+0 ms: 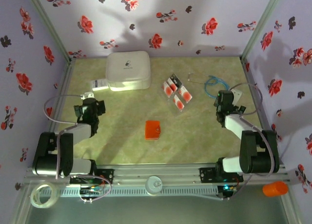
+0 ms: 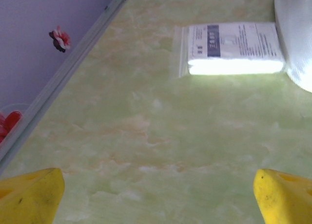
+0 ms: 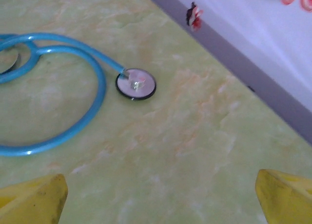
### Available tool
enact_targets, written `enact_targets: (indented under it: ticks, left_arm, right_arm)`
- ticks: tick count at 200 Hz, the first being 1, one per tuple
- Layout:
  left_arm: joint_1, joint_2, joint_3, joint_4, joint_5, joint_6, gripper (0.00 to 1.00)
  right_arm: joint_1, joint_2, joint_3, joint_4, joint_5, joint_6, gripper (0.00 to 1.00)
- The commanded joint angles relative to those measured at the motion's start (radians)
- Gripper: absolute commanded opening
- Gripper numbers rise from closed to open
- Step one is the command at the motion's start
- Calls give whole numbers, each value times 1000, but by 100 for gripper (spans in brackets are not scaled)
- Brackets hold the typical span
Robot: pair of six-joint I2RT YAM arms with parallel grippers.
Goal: Put the credit cards into the card holder
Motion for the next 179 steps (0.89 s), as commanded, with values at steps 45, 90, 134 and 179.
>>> enact_targets:
  ticks: [45, 90, 134, 179]
  left_arm:
    - [36, 146, -71, 460, 136, 89, 100]
    - [44, 182, -37, 420, 196, 101, 100]
    - [109, 176, -3, 345, 298, 62, 100]
    - [84, 174, -20, 374, 243, 72, 100]
  right_arm:
    - [-10, 70, -154, 556, -224, -139, 99]
    - [-14, 182, -142, 624, -331, -174, 99]
    - [-15, 204, -156, 689, -330, -180, 99]
    - [-8, 193, -157, 675, -324, -185, 99]
